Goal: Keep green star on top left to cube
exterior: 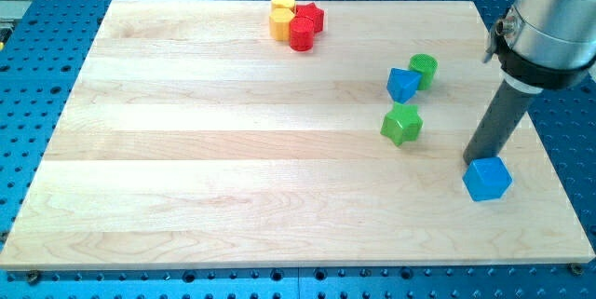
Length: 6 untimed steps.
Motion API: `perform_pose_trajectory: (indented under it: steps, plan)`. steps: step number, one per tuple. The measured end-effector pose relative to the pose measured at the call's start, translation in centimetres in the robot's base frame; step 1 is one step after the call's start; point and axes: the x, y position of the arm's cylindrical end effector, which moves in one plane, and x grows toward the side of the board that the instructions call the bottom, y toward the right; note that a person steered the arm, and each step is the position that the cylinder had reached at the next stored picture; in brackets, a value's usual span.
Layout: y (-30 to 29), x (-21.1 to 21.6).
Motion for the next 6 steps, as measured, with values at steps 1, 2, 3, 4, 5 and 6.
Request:
perform_pose_trajectory:
  steps: [1,2,3,4,5,6]
  plan:
    - [0.0,2.9]
    - [-2.9,3.3]
    - [-12.1,3.7]
    - [-12.6,-2.4]
    - [-12.7,-8.1]
    - [-9.0,-7.3]
